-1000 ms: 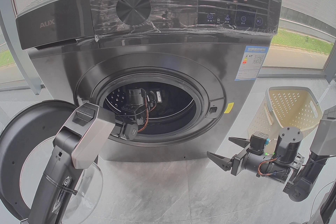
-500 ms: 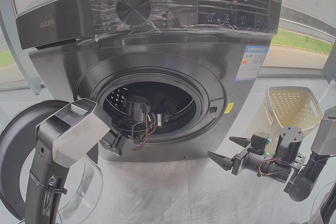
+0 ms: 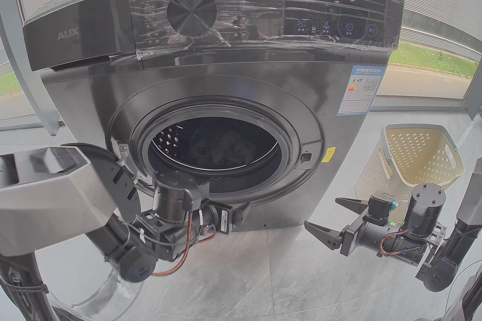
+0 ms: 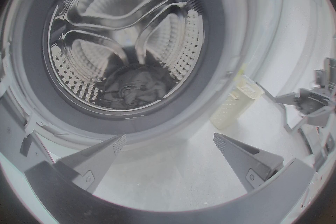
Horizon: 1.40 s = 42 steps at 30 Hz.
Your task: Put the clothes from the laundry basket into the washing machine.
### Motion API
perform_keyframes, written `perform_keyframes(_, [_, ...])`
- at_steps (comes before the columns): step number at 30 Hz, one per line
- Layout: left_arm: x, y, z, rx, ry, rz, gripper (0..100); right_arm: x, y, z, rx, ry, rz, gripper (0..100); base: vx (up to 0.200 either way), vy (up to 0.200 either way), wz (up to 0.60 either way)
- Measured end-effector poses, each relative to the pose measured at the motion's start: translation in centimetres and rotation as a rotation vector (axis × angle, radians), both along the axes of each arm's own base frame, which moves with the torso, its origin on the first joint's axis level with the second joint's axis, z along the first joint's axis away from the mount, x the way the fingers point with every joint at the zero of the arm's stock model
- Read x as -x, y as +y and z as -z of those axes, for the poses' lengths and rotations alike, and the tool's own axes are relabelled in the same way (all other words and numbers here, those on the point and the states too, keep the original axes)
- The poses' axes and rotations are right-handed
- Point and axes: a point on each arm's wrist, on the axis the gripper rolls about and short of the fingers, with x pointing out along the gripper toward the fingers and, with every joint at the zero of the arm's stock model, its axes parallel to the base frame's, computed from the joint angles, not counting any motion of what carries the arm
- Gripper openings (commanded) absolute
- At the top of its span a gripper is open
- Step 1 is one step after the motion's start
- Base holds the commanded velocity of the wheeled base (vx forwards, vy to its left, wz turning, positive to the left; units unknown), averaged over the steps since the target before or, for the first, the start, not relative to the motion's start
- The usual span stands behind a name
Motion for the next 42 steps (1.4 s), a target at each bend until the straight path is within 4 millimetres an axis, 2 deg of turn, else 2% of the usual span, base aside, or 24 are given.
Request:
perform_keyframes(6, [5.5, 0.6, -2.8, 0.086, -0.032, 0.068, 100, 0.9, -0.4, -0.2, 0.011, 0.000, -0.004, 100, 0.000, 0.000, 0.00])
perform_keyframes(12, [9.1, 2.1, -5.8, 0.192, -0.090, 0.077, 100, 1.5, -1.0, -0.9, 0.017, -0.034, 0.006, 100, 0.000, 0.000, 0.00])
perform_keyframes(15, [10.4, 3.3, -6.6, 0.203, -0.110, 0.057, 100, 1.9, -1.7, -1.4, 0.017, -0.049, 0.039, 100, 0.000, 0.000, 0.00])
perform_keyframes(19, [11.3, 4.9, -7.0, 0.164, -0.157, -0.042, 100, 2.3, -2.9, -1.9, 0.015, -0.067, 0.088, 100, 0.000, 0.000, 0.00])
perform_keyframes(23, [11.8, 6.4, -7.1, 0.114, -0.190, -0.124, 100, 2.8, -4.1, -2.7, 0.008, -0.096, 0.135, 100, -0.200, 0.000, 0.00])
perform_keyframes(34, [14.0, 9.1, -8.3, 0.071, -0.276, -0.139, 100, 4.5, -5.4, -4.2, 0.001, -0.138, 0.214, 100, -0.200, 0.000, 0.00])
perform_keyframes(42, [15.1, 11.4, -8.9, 0.046, -0.332, -0.197, 100, 6.7, -6.4, -4.1, 0.071, -0.037, 0.255, 100, -0.200, 0.000, 0.00])
